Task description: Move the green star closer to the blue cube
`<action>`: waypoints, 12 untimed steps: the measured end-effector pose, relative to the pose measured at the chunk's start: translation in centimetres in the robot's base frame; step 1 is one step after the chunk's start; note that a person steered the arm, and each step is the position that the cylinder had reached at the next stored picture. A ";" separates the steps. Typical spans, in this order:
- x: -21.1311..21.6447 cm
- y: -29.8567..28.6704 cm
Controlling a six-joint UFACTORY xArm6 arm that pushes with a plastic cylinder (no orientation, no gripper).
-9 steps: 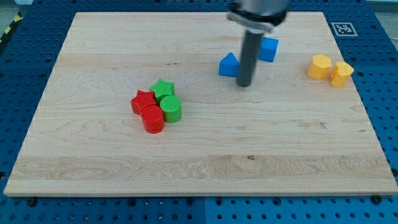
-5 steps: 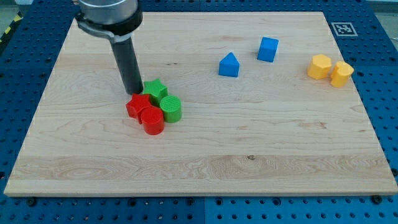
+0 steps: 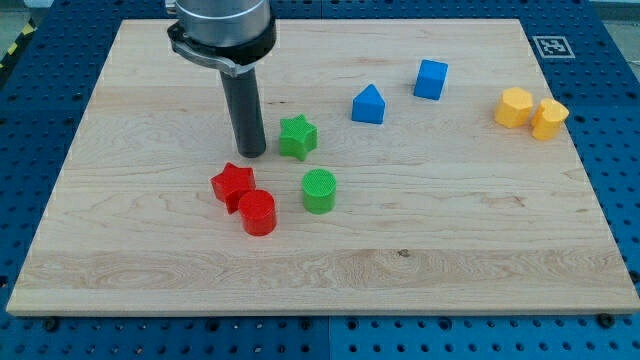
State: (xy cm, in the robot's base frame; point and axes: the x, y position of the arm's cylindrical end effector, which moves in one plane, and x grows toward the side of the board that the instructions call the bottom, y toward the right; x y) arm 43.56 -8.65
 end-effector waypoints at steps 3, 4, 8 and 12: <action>0.4 16.0; -1.0 14.1; -4.8 15.0; -2.6 29.2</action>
